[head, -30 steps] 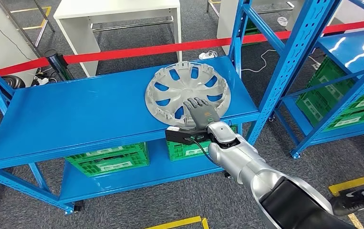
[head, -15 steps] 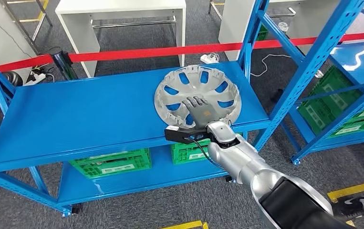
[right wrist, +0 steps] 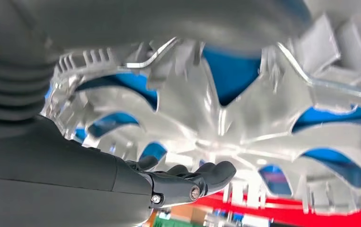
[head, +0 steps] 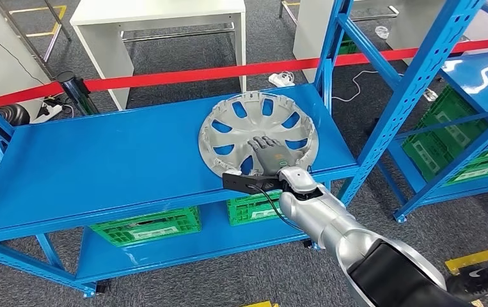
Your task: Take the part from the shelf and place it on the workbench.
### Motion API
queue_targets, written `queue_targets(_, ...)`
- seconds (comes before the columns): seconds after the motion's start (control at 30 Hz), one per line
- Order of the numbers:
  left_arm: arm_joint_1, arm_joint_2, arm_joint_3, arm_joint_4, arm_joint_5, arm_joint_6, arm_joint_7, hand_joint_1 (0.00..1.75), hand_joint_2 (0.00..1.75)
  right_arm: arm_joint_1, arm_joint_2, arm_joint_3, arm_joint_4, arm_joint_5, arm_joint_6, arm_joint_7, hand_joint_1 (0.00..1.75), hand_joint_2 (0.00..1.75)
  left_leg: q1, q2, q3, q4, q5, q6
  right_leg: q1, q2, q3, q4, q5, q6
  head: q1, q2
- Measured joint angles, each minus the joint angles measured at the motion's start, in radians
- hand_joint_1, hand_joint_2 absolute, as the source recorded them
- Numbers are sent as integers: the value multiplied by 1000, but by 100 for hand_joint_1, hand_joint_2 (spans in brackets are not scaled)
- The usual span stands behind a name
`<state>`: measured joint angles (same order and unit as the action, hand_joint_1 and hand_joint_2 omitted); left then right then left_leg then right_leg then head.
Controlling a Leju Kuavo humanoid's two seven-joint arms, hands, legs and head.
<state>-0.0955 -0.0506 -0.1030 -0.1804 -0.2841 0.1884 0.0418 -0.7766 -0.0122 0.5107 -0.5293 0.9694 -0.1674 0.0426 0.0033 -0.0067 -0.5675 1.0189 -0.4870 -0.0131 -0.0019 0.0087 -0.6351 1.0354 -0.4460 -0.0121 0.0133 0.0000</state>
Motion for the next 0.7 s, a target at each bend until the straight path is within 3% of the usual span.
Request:
queue_targets(0.23, 0, 0, 0, 0, -1, 5, -8, 0, 0, 20, 0, -36, 8, -63, 32, -16, 0, 175, 0, 0, 2, -4, 1, -8, 1, 0, 1, 0, -2, -3, 0, 0)
queue_targets(0.27, 0, 0, 0, 0, -2, 5, -9, 0, 0, 23, 0, -40, 9, -70, 35, -16, 7, 175, 0, 0, 2, -4, 1, -9, 1, 0, 1, 0, -2, -3, 0, 0)
queue_targets(0.4, 1, 0, 0, 0, -3, 7, -8, 0, 0, 41, 3, -63, 13, -114, 46, -24, 175, 175, 0, 0, 3, -4, 1, -9, 0, -1, 4, -1, -2, -3, 0, 0)
queue_targets(0.7, 3, -1, 5, 0, -3, 9, -11, 0, 0, 63, 36, -91, 10, -155, 18, -52, 175, 175, 0, 1, 12, -4, -3, -7, 0, -1, 14, -4, -3, -2, 0, 0)
